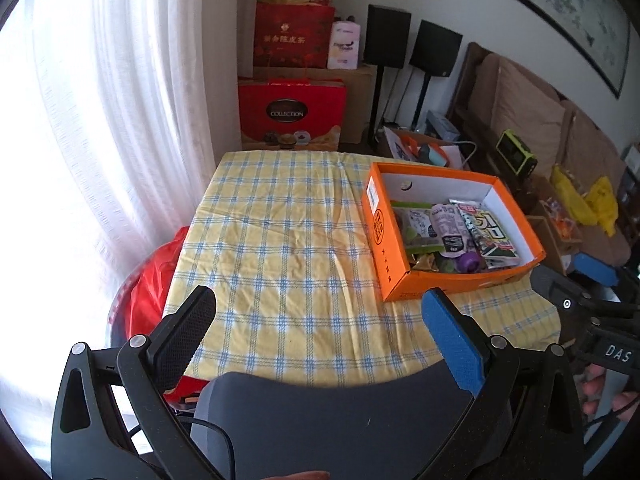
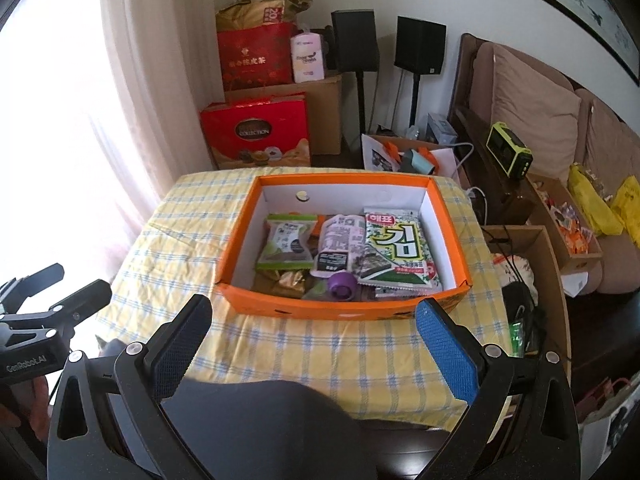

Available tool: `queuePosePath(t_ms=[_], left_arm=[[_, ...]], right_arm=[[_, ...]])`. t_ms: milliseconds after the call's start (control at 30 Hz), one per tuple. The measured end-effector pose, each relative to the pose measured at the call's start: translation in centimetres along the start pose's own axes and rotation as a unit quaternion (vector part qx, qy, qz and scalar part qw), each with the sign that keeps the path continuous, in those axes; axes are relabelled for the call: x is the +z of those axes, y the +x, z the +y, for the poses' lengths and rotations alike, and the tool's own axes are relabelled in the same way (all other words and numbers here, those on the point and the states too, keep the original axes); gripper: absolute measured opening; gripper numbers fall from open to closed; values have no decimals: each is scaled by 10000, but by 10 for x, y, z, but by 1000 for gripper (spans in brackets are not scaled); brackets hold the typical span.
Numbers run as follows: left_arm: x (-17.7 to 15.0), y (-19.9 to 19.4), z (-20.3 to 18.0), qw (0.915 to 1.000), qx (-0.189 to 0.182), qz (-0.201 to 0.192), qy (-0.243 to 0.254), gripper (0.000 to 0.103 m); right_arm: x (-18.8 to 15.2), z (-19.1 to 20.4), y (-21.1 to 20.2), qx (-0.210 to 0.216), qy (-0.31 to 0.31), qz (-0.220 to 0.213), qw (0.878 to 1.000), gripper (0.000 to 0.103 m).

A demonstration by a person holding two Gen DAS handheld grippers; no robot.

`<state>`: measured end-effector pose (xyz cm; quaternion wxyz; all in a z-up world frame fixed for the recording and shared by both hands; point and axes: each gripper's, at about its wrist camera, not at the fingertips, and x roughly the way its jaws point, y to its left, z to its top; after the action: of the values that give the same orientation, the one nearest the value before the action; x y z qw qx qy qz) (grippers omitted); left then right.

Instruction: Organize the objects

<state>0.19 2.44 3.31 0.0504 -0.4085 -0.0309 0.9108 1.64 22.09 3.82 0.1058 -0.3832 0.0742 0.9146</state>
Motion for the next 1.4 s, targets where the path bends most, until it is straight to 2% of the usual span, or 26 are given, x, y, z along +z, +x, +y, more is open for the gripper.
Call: queuePosePath(t_ms=[533,1400], left_arm=[[-13,-24,5,9999,75,-71,24,103],[-15,-24,6,9998,186,-23,24,103]], right_arm=[[-11,16,-20,-72,-104,-51,9999,103],[-15,17,-18,-46,-72,-26,10000,103]])
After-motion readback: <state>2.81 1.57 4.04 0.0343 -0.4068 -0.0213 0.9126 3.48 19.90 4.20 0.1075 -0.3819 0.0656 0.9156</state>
